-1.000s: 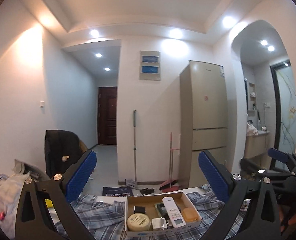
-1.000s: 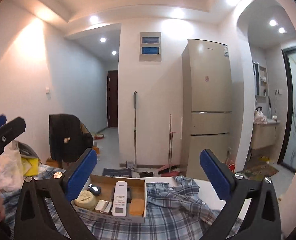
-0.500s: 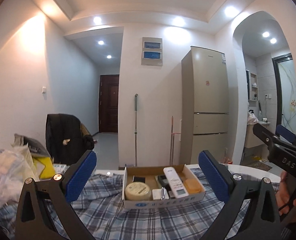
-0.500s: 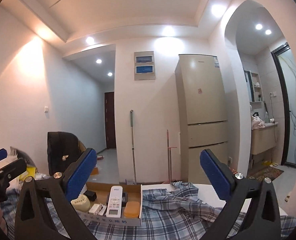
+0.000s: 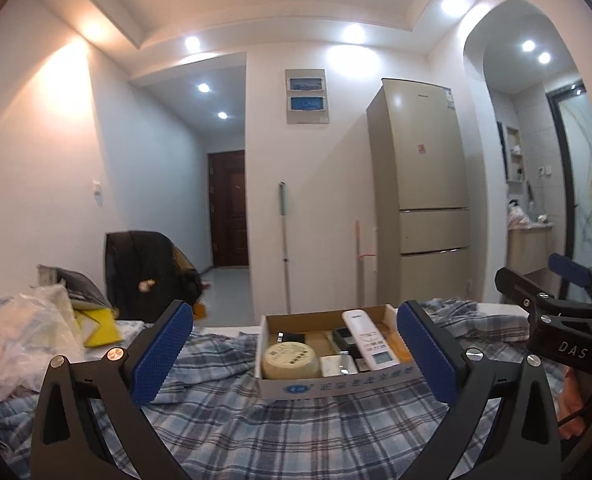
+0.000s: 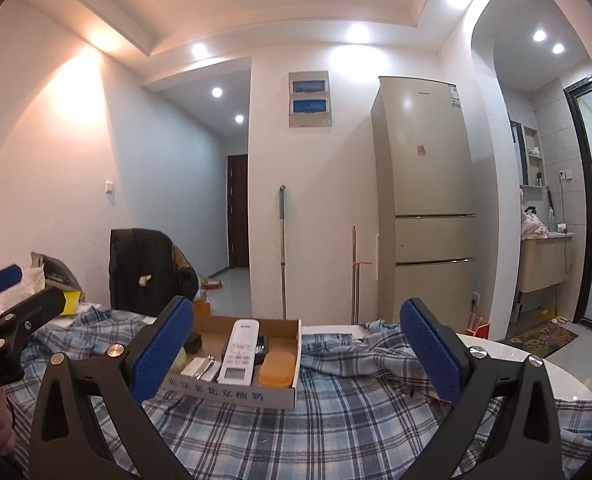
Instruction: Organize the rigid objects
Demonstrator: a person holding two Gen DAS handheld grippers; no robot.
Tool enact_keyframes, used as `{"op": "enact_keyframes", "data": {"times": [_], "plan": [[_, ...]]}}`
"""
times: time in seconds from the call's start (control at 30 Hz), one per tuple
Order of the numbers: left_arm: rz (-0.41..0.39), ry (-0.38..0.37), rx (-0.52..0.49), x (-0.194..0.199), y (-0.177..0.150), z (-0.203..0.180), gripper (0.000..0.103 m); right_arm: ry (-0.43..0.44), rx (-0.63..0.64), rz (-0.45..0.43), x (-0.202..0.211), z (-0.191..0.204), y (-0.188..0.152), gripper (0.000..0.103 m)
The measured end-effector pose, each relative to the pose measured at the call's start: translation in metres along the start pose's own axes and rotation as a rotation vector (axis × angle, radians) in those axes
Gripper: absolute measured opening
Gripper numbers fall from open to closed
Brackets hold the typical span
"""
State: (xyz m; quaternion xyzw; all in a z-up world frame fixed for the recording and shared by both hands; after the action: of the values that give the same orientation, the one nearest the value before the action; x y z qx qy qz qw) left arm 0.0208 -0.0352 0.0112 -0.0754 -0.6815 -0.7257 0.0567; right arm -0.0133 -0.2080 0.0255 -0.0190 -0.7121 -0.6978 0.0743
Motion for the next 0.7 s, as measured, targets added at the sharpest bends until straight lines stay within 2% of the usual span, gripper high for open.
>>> {"op": "enact_keyframes", "data": {"times": [0.27, 0.7], "plan": [[-0.019, -0.002, -0.003, 0.004, 0.001, -0.001, 0.103, -0.006, 0.003, -0.02, 0.007, 0.001, 0.0, 0.103], [0.007, 0.023, 0.013, -0.003, -0.001, 0.005, 0.103, 0.0, 0.016, -0.036, 0.011, 0.003, 0.001, 0.103]]}}
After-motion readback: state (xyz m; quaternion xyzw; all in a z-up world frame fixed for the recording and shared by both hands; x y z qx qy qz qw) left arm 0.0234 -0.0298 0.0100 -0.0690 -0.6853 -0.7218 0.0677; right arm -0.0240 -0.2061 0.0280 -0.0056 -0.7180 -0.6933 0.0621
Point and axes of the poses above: each gripper's, at about its wrist camera, not at the fingertips, and x roughly against the way its jaws point, z to its left, y to its top, the point moved 4 cm from there along -x, roughly the way its jaws point, and after that the axes turned 7 degrees about z, right-handed, at the moved point
